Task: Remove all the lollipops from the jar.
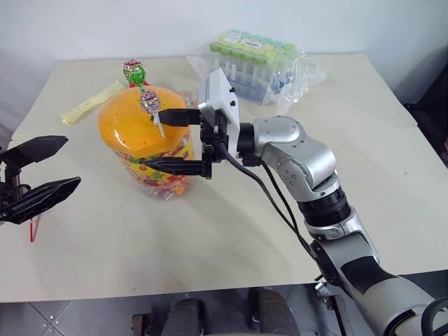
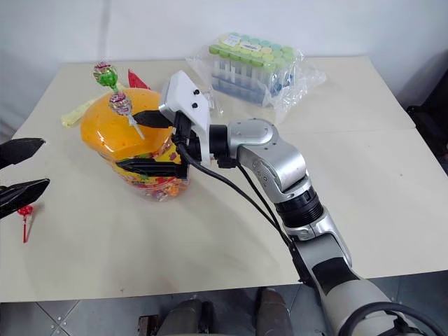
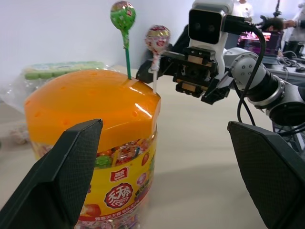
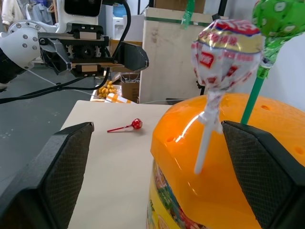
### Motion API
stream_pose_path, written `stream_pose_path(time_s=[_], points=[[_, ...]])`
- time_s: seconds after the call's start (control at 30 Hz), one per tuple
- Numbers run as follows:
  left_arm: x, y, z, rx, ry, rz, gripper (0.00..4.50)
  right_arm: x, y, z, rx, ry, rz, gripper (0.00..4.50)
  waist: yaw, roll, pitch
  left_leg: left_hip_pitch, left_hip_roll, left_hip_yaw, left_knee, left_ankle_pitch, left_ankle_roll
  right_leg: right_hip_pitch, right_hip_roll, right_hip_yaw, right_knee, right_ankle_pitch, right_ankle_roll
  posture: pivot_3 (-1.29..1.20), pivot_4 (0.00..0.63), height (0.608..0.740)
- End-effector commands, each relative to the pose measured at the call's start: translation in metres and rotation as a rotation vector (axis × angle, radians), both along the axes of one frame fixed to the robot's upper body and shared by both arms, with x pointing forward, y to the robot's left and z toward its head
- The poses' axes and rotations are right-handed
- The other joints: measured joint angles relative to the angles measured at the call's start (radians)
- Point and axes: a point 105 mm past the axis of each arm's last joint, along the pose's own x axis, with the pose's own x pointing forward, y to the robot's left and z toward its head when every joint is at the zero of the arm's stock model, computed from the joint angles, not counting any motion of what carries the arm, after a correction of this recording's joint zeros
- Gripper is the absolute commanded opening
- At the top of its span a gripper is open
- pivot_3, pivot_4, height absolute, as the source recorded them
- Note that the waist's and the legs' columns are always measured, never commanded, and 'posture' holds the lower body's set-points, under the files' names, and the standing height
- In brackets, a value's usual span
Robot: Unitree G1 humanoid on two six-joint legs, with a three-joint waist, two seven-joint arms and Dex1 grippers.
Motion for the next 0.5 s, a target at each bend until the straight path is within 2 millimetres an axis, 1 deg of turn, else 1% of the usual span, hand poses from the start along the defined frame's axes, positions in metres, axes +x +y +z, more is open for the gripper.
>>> stream_pose_path(time_s=[0.03,0.23,0.37,0.4,0.5], points=[[-0.007,-0.001,0.008,-0.002,-0.051,0.007,4.50,-0.010,-0.002,0.017,0.043,-0.048,0.043,3.64,0.000,0.000,0.000,0.000,0.000,0.000,0.000,0.000,0.000,0.000,0.000,0.000,0.000,0.000,0.000,0.00,0.150,0.740],[-0.007,0.001,0.008,-0.006,-0.050,0.017,4.50,-0.007,-0.002,0.025,0.074,-0.059,0.027,1.65,0.000,0.000,0.000,0.000,0.000,0.000,0.000,-0.001,0.000,-0.001,0.001,0.001,0.000,0.000,0.000,0.00,0.150,0.740],[-0.005,0.002,0.008,-0.010,-0.049,0.013,4.50,-0.007,-0.005,0.040,0.131,-0.089,0.023,0.25,-0.001,0.000,0.000,-0.001,0.001,0.000,0.000,-0.001,0.000,-0.002,0.001,0.001,0.000,0.000,0.000,0.00,0.150,0.740],[-0.005,0.002,0.008,-0.011,-0.049,0.010,4.50,-0.007,-0.007,0.043,0.137,-0.091,0.022,0.02,-0.001,0.000,0.000,-0.001,0.001,0.000,0.000,-0.001,-0.001,-0.002,0.002,0.001,0.000,0.000,0.000,0.00,0.150,0.740],[-0.003,0.004,0.008,-0.014,-0.045,0.007,4.50,-0.007,-0.018,0.052,0.166,-0.103,0.032,0.02,-0.002,0.000,0.000,0.000,0.001,0.000,0.000,-0.001,-0.001,-0.002,0.002,0.002,0.000,0.000,0.000,0.00,0.150,0.740]])
